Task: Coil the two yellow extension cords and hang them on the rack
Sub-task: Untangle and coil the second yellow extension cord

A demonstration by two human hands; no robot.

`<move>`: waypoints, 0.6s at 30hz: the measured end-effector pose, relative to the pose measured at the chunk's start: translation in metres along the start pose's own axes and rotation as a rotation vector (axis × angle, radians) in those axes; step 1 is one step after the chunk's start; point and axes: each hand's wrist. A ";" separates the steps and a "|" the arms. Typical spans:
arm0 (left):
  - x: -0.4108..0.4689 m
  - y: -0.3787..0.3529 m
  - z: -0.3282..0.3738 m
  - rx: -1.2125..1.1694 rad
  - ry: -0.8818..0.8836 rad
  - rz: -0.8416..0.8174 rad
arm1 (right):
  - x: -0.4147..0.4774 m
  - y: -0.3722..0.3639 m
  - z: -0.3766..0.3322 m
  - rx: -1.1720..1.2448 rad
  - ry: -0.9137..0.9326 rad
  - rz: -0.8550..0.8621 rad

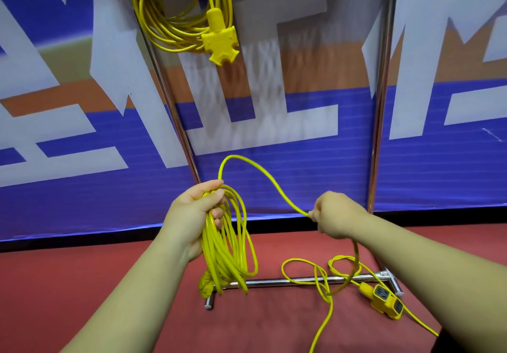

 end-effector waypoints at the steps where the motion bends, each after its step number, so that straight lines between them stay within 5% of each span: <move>1: 0.001 0.001 0.002 -0.027 -0.015 -0.005 | -0.002 -0.001 -0.001 -0.055 0.052 -0.040; 11: 0.007 0.010 0.016 -0.279 -0.178 -0.028 | -0.053 0.017 -0.038 -0.178 0.463 -0.359; 18: 0.005 0.002 -0.003 0.046 -0.279 0.020 | -0.074 0.032 -0.052 0.001 0.822 -0.099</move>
Point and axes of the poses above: each hand's wrist, its own x-axis towards the middle knuckle, its own y-axis out of the back of the hand, z = x × y, and after that the axes turned 3 degrees about y, right-handed
